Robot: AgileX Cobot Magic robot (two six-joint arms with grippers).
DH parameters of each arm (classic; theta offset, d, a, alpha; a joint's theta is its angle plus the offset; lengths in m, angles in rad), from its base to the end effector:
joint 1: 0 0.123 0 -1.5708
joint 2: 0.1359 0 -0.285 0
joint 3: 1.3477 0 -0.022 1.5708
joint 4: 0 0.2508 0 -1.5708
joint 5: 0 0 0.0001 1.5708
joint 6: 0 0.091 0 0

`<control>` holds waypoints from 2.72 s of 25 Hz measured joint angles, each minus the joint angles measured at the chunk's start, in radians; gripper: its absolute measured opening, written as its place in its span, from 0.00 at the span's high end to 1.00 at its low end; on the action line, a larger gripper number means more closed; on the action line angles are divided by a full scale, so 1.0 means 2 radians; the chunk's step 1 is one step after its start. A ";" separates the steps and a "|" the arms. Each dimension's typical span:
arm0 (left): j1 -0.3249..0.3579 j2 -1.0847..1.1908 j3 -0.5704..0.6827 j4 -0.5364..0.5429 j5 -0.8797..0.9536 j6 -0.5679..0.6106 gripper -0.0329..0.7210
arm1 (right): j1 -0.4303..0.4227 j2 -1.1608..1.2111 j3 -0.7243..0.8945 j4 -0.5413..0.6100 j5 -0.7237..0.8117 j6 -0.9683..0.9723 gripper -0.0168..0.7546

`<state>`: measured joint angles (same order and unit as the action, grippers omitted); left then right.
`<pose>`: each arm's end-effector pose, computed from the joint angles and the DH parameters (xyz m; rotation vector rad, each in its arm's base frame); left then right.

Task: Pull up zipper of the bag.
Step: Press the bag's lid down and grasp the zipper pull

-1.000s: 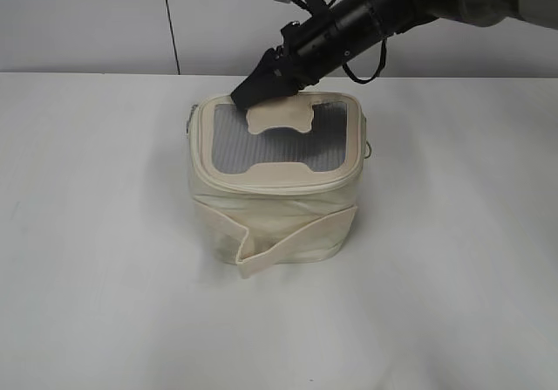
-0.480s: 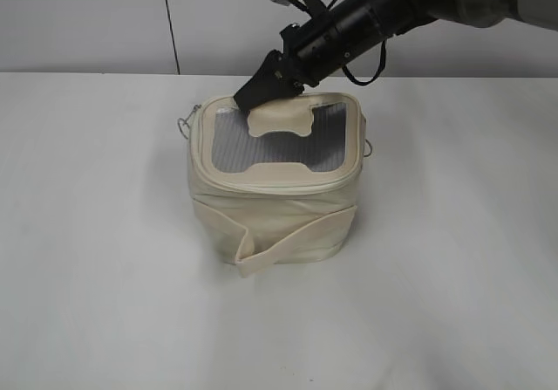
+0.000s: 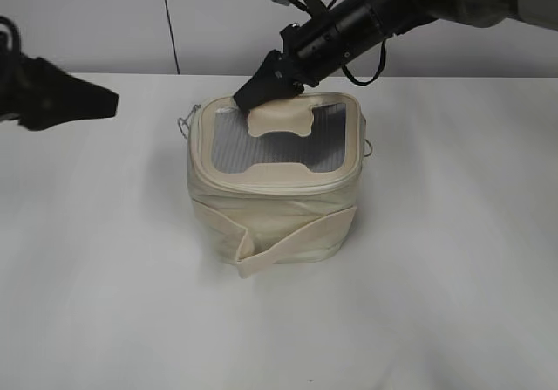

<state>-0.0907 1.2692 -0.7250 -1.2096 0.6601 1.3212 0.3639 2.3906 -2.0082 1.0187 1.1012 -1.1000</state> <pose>0.2378 -0.0741 0.2638 0.6223 2.1272 -0.6388 0.4483 0.2447 0.1828 -1.2244 2.1104 1.0839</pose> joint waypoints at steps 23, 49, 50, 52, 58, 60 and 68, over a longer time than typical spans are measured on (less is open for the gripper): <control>-0.040 0.351 -0.252 0.040 0.033 0.291 0.35 | 0.000 0.000 0.000 0.001 0.003 0.005 0.92; -0.061 0.340 -0.252 0.078 0.032 0.273 0.97 | 0.000 0.000 0.000 0.001 0.003 0.008 0.92; -0.061 0.333 -0.252 0.096 0.033 0.255 0.97 | 0.000 0.000 0.000 0.001 0.003 0.008 0.92; -0.062 0.318 -0.252 0.140 0.041 0.195 0.97 | 0.000 0.000 0.000 0.001 0.003 0.010 0.92; -0.063 0.283 -0.232 0.208 0.067 0.067 0.97 | 0.000 0.000 0.000 0.001 0.001 0.034 0.92; -0.064 0.265 -0.209 0.204 0.066 0.059 0.97 | 0.000 0.000 0.000 0.001 0.000 0.041 0.92; -0.111 0.166 -0.106 0.201 0.063 0.037 0.97 | 0.000 0.000 0.000 0.000 -0.003 0.067 0.92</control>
<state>-0.3117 1.6013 -0.9362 -0.8080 0.7864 1.3957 0.3647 2.3906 -2.0082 1.0183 1.0959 -0.9659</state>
